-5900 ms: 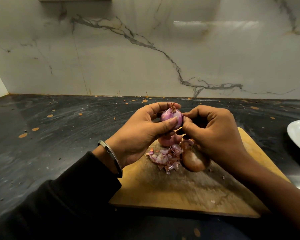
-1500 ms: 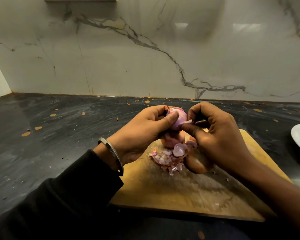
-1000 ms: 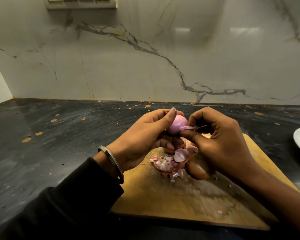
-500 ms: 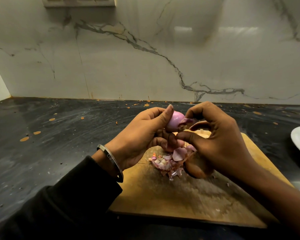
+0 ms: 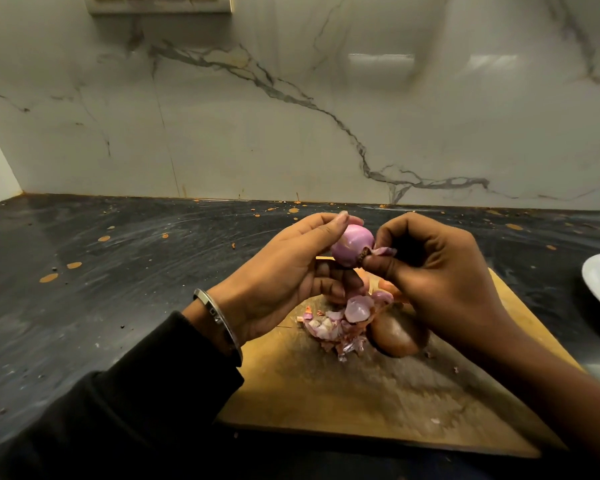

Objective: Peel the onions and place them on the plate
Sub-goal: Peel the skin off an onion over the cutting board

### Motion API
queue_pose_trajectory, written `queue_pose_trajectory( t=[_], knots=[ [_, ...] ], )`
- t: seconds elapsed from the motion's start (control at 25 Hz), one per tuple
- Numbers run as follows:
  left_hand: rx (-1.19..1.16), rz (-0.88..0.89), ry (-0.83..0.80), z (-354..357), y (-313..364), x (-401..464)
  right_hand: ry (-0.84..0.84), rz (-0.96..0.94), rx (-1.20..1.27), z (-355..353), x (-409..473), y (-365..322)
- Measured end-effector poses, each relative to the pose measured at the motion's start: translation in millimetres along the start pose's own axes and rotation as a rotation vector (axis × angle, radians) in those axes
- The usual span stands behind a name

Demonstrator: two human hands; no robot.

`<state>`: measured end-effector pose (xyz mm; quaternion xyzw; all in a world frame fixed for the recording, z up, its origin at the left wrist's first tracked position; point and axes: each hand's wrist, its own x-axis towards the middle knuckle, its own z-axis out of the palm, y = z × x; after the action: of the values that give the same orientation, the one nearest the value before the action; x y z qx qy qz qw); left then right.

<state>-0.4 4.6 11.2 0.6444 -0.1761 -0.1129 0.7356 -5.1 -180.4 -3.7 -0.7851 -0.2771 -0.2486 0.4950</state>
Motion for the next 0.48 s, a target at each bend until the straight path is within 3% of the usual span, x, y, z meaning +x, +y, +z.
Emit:
queue_pose_trajectory(
  t=[0.28,0.48],
  knots=[
    [-0.004,0.033,-0.016,-2.0,-1.7,0.4,-0.006,0.013,0.065,-0.6,0.9,-1.4],
    [0.002,0.021,-0.014,-2.1,-3.5,1.6,-0.004,-0.046,-0.029,1.5,-1.0,-1.7]
  ],
)
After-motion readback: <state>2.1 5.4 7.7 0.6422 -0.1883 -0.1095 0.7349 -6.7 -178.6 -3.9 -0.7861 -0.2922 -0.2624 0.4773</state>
